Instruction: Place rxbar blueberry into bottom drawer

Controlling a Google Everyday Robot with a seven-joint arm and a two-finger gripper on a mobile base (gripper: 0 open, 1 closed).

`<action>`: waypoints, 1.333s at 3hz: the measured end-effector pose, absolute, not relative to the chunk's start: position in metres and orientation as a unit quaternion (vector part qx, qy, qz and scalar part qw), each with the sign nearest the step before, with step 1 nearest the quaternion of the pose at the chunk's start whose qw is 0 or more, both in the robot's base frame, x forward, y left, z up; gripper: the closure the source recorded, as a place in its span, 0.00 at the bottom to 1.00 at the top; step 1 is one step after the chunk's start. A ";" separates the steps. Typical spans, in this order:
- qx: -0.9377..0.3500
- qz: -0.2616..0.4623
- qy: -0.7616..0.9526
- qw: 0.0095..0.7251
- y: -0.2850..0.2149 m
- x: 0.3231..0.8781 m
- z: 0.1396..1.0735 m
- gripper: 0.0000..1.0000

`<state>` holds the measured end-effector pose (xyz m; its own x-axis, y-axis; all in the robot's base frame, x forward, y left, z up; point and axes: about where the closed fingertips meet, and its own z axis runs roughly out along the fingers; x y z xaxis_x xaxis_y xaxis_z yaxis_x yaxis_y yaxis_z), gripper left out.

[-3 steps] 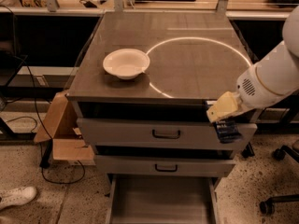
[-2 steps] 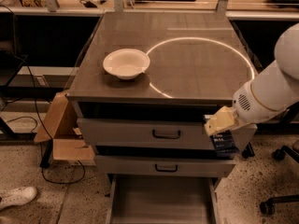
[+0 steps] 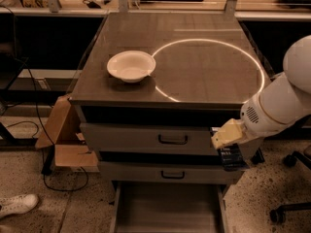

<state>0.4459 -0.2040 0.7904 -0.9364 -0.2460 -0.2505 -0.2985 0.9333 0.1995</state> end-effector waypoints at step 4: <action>-0.109 0.201 0.972 0.058 -0.153 0.407 0.681 1.00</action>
Offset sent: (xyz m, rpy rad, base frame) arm -0.0386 0.0497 -0.1236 0.1629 0.0978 -0.0504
